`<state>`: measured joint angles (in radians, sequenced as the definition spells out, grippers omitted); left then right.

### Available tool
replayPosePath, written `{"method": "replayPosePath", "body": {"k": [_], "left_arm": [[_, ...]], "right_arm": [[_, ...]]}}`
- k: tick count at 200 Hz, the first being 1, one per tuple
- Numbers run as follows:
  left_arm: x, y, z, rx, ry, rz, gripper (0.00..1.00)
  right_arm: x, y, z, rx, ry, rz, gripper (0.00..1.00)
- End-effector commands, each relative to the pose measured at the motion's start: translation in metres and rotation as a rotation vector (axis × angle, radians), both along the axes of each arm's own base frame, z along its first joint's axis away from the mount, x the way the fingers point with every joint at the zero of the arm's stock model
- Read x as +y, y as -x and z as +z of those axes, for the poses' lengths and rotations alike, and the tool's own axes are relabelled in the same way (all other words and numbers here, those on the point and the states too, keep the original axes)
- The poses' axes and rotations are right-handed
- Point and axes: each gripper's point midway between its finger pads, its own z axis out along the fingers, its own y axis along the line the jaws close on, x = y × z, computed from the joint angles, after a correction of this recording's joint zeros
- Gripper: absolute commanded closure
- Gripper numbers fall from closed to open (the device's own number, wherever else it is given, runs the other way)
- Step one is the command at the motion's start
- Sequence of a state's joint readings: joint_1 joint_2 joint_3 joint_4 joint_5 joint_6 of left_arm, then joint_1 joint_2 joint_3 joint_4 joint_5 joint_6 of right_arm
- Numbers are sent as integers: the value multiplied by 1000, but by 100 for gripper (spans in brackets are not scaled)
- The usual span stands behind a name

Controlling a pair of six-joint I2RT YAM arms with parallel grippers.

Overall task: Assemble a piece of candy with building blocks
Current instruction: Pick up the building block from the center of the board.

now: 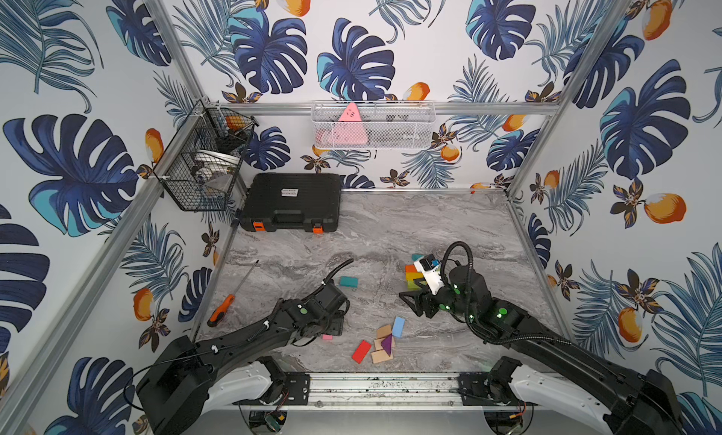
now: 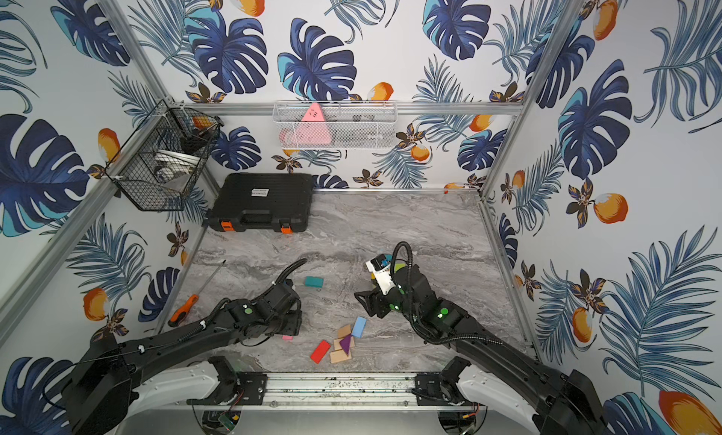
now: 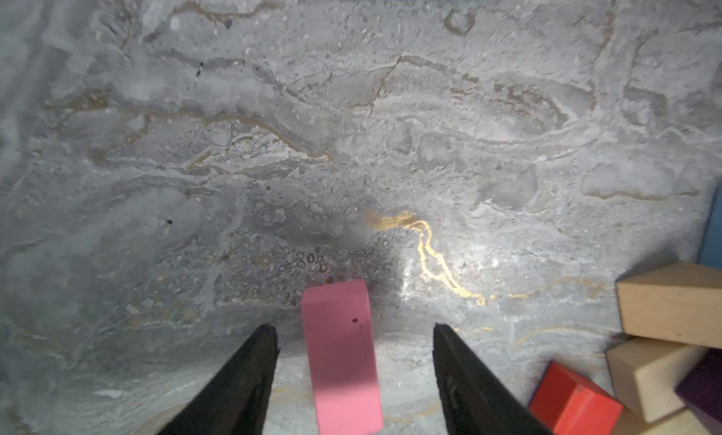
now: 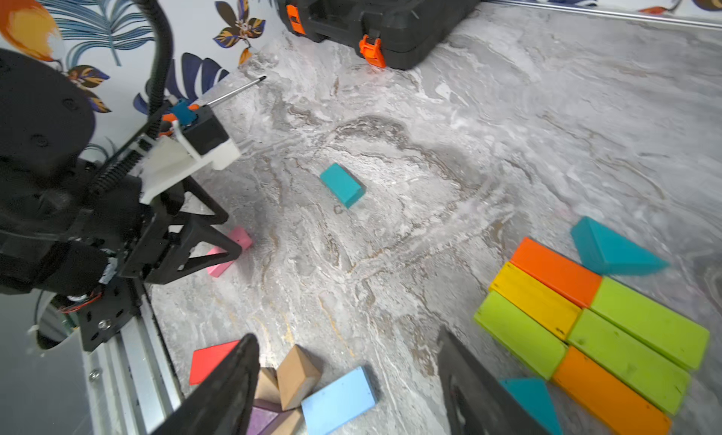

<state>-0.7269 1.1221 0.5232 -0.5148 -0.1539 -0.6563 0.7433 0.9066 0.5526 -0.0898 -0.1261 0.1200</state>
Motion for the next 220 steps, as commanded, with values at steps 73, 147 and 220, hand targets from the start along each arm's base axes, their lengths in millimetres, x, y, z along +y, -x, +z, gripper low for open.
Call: {"method": "replayPosePath", "body": {"k": [73,147,220], "left_arm": [[-7,6,-21,27,-66,23,42],[-32,9,-13,-22,-128,-67,83],[-84,-57,85,-276,-183,-321,91]], "right_arm": [[-8,-22,-8,-37,1,-125,24],[-19,-25,-10,-50,1,-184,24],[-51,-23,-28,-76,-36,-330,25]]}}
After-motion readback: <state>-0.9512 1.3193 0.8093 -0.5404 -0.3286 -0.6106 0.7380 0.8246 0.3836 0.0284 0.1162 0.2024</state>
